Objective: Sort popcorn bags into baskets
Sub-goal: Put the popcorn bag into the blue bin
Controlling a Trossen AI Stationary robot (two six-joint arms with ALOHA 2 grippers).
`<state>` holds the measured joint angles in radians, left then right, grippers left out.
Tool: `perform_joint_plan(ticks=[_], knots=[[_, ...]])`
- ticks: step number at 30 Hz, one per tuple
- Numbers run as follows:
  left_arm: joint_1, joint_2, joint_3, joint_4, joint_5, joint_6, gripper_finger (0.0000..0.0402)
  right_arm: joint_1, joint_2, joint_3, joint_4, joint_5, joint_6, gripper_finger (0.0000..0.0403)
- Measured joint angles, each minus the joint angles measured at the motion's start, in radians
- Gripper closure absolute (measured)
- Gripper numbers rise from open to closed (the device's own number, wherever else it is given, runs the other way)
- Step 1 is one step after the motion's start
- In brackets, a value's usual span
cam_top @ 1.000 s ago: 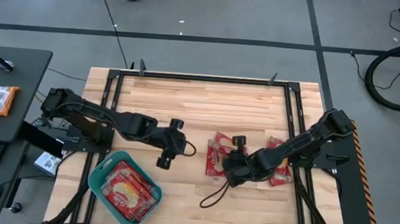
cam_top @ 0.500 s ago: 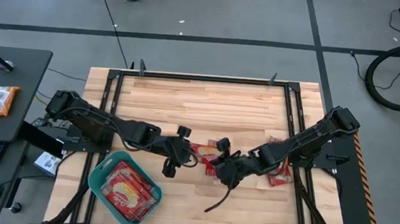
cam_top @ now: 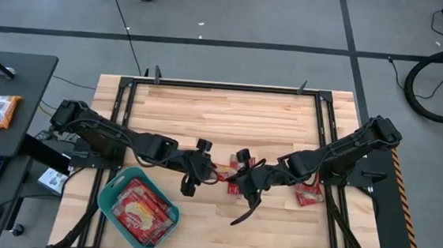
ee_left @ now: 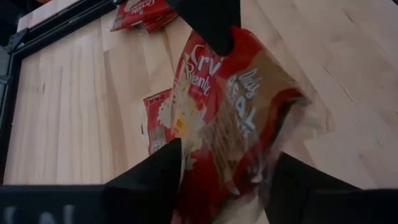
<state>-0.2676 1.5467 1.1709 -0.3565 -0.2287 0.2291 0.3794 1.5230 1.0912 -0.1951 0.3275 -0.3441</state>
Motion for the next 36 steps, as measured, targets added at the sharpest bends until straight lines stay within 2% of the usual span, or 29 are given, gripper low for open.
perform_joint_plan(ticks=[9,13,17,22,26,30,36], knots=[[-0.002,0.0,0.0,-0.006,0.01,-0.035,0.0338,0.0,0.0,0.0,0.039,-0.01,0.038,0.0391],[-0.013,0.0,0.0,-0.026,0.009,-0.061,0.0373,-0.001,-0.006,0.0,0.029,0.022,0.049,0.0374],[-0.021,-0.022,0.007,-0.105,0.008,-0.13,0.0373,-0.001,-0.048,0.001,-0.016,0.113,0.055,0.0343],[-0.043,-0.049,0.095,-0.321,-0.015,-0.313,0.0367,-0.006,-0.117,0.001,-0.103,0.205,0.1,0.031],[-0.072,-0.053,0.173,-0.515,-0.011,-0.493,0.037,-0.035,-0.154,0.001,-0.194,0.234,0.19,0.0297],[-0.091,-0.053,0.265,-0.719,0.038,-0.682,0.0369,-0.083,-0.157,0.001,-0.267,0.238,0.266,0.0297],[-0.104,-0.055,0.407,-0.95,0.203,-0.958,0.0367,-0.159,-0.122,-0.001,-0.277,0.227,0.298,0.0297]])
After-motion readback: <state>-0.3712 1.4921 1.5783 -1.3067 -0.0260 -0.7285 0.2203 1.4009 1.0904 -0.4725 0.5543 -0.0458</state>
